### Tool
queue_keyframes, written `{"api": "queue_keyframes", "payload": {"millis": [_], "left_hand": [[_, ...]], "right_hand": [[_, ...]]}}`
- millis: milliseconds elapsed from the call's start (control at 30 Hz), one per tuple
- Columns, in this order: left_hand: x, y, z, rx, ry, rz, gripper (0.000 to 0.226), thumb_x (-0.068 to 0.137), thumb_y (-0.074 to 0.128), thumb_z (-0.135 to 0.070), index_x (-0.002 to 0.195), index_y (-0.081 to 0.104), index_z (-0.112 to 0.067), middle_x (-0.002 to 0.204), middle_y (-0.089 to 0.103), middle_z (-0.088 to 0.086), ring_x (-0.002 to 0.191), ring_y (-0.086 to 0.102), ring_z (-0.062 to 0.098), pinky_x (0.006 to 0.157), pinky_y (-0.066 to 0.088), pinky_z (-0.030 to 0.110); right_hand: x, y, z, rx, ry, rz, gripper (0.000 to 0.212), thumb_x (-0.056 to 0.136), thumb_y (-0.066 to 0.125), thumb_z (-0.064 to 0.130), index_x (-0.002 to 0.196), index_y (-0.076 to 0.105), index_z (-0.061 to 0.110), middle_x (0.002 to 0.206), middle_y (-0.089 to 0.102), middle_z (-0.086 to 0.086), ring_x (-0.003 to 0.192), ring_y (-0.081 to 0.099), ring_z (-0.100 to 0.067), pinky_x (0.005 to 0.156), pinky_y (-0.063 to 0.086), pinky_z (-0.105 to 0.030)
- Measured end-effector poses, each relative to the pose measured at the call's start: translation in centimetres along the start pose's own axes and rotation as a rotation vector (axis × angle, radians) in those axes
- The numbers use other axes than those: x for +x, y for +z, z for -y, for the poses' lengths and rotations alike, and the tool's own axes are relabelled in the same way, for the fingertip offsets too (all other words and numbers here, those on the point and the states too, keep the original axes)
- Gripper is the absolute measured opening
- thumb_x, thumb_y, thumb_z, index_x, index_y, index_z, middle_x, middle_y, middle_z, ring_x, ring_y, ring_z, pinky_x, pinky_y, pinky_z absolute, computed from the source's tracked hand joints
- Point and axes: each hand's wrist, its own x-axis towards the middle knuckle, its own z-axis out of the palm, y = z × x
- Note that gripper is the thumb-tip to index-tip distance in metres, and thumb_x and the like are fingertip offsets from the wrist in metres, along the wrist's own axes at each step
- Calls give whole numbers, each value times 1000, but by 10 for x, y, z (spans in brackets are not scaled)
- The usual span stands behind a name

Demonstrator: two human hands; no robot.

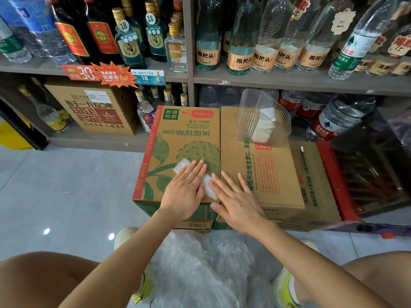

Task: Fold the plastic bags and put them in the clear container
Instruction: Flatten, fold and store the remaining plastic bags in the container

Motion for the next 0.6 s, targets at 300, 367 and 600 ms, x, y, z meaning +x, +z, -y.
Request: {"api": "queue_keyframes", "payload": {"millis": [300,367,600], "left_hand": [[2,-9,20,103,-97,38,71,91,-7,-44,152,13,-13,157,4,-1,146,-3,15,119,-5,34],[3,-10,18,122,-84,82,75,86,-15,-46,152,4,-16,155,-7,-4,142,-15,11,118,-11,33],[-2,-13,21,19,15,114,74,89,-7,-49,153,12,-17,159,3,-4,142,-14,12,116,-15,31]], "right_hand": [[2,-12,-3,65,-42,68,83,83,-11,72,150,-1,24,154,-10,10,142,-16,-13,117,-12,-47],[3,-16,-5,77,-71,55,81,85,14,73,149,-5,27,154,-11,9,142,-15,-12,116,-14,-46],[0,-7,-5,223,-172,-316,20,79,72,29,97,69,22,130,61,0,122,54,-21,110,21,-41]]}}
